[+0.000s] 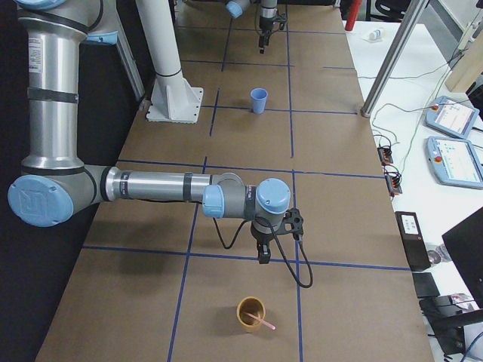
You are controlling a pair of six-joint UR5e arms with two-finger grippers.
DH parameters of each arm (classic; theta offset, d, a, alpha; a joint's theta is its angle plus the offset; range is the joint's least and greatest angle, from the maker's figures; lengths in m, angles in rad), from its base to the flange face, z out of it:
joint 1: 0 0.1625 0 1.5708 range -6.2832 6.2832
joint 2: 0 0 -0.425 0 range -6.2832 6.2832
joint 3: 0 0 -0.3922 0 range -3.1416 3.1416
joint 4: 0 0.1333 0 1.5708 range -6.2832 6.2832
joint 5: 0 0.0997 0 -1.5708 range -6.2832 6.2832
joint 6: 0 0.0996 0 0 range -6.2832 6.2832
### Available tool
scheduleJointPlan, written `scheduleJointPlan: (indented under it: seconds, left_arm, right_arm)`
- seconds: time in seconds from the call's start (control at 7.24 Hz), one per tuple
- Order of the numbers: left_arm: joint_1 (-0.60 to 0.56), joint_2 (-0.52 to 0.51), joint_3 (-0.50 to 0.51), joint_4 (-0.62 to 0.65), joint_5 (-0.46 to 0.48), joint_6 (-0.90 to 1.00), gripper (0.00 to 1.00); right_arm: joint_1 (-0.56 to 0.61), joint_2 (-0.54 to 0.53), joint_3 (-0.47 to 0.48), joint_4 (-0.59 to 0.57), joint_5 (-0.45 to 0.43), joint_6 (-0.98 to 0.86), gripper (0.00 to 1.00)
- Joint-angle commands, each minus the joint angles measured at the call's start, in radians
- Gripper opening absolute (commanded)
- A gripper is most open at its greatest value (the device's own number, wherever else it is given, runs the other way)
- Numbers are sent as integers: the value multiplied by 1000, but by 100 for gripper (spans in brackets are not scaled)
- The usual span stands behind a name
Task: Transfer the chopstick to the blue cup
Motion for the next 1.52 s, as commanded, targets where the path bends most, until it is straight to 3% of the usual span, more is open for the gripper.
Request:
scheduleJointPlan:
  seconds: [0.0,0.28,0.41,0.69,0.97,1.11,1.38]
  left_arm:
    - [-304,221,26,-5,-160,408,100]
    - [-551,329,222,-7,-233,778,100]
    - [-626,333,275,-8,-226,816,100]
    - [-632,380,310,-17,-153,819,100]
    - [-630,379,308,-20,-146,812,100]
    - [-630,380,298,-20,-149,812,100]
    - [-630,380,289,-20,-157,813,100]
  right_arm:
    - [0,-2,4,7,1,0,100]
    - [0,-2,3,8,1,0,100]
    - [0,-2,7,8,1,2,100]
    - [2,-9,23,8,1,-2,100]
    - [124,-26,0,10,-3,-8,100]
    - [194,-19,-52,77,-9,-8,100]
    - [256,-28,-225,320,-9,56,100]
